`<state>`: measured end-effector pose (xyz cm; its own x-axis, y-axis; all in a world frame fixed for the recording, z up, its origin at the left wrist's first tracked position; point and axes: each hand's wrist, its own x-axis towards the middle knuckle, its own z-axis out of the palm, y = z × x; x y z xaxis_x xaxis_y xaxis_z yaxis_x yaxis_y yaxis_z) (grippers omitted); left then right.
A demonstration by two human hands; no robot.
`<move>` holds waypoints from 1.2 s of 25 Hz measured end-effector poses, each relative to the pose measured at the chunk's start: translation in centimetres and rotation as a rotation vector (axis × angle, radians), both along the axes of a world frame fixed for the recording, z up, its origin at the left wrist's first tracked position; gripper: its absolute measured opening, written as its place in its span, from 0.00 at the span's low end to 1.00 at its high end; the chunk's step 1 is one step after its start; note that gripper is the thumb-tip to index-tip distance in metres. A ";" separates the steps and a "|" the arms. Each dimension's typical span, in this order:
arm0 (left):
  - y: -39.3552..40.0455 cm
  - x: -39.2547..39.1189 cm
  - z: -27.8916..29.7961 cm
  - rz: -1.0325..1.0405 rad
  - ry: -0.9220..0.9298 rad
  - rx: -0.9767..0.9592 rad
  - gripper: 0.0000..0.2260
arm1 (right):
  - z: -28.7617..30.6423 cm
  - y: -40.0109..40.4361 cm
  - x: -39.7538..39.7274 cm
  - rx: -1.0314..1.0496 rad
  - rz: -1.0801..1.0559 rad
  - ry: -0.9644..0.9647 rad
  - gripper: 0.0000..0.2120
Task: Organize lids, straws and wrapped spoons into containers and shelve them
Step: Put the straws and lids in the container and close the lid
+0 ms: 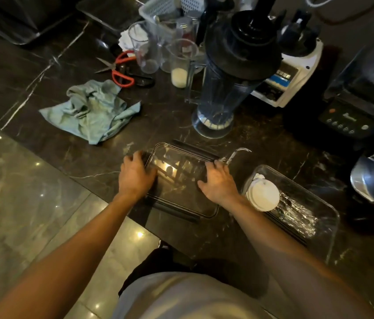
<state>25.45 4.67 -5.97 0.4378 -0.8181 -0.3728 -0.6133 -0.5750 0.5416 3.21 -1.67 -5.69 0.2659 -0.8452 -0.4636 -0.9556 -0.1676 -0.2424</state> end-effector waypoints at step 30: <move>-5.0 1.6 14.3 0.260 0.973 -0.253 0.09 | 4.6 -1.0 -4.5 0.088 -0.570 -0.920 0.17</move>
<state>27.10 -0.35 8.33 0.2133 -0.8451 -0.4903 0.2807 -0.4277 0.8592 -1.27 -2.70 -1.09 0.1215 -0.9278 -0.3527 -0.3334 0.2966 -0.8949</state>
